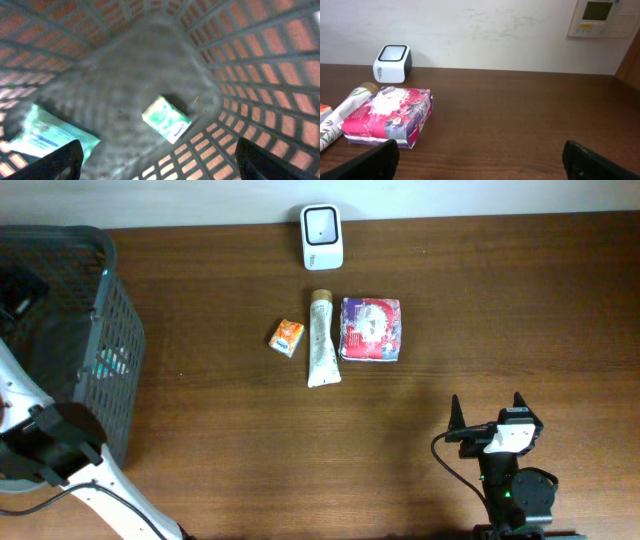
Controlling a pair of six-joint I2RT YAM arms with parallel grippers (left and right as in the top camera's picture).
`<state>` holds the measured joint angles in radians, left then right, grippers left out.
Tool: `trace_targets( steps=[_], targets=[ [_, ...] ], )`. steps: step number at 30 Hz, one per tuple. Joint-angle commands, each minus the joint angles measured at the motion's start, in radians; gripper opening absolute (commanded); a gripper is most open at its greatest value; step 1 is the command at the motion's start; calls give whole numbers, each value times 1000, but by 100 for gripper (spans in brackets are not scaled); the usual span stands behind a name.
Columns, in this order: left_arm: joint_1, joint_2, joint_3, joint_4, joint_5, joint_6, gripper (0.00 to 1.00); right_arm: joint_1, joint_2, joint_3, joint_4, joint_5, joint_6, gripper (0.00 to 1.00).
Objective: Scan the item barcode
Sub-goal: 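Grasp the small green packet in the basket with the left gripper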
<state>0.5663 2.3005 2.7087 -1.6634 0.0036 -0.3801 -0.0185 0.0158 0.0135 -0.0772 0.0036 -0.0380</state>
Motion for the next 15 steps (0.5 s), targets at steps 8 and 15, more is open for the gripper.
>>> trace_targets(
  steps=[8, 15],
  targets=[
    [3, 5, -718, 360, 267, -46, 79, 5, -8, -8, -3, 6, -6, 99],
    [0, 4, -866, 500, 263, -76, 0, 5, -8, -8, -3, 6, -6, 99]
  ],
)
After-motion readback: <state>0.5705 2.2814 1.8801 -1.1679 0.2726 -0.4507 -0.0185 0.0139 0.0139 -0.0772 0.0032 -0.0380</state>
